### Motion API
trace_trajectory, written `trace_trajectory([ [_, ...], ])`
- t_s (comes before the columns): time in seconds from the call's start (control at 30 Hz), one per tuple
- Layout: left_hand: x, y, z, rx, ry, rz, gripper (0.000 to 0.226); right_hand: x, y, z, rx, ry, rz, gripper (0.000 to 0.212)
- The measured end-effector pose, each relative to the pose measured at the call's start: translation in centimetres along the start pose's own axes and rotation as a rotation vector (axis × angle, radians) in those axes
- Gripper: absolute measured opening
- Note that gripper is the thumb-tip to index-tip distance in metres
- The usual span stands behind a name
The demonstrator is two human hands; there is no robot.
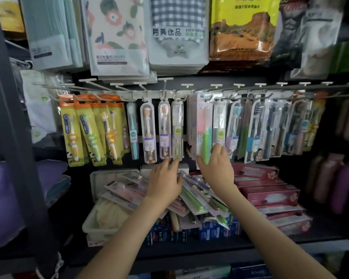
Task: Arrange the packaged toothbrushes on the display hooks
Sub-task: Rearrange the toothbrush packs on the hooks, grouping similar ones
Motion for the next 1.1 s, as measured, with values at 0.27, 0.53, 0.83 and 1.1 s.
trace_trajectory([
  [0.27, -2.4, 2.8, 0.4, 0.160, 0.104, -0.165, 0.055, -5.4, 0.1, 0.3, -0.189, -0.063, 0.026, 0.062],
  [0.53, -2.3, 3.3, 0.4, 0.107, 0.100, -0.197, 0.054, -5.9, 0.6, 0.8, -0.306, 0.013, 0.080, 0.037],
  [0.83, -2.5, 3.8, -2.4, 0.086, 0.034, -0.224, 0.051, -4.1, 0.9, 2.0, -0.033, 0.157, 0.445, 0.071],
  [1.1, -0.8, 1.8, -2.4, 0.034, 0.073, -0.164, 0.039, 0.3, -1.1, -2.0, -0.041, 0.041, 0.823, 0.056],
])
Point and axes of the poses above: each hand's wrist, its own x-axis away from the middle knuckle, its own y-axis out of the back of the hand, z = x × y, the point moved 7 cm from there along -x, towards the middle knuckle, and after that the axes turned 10 degrees about -x, right-handed, at the moved point
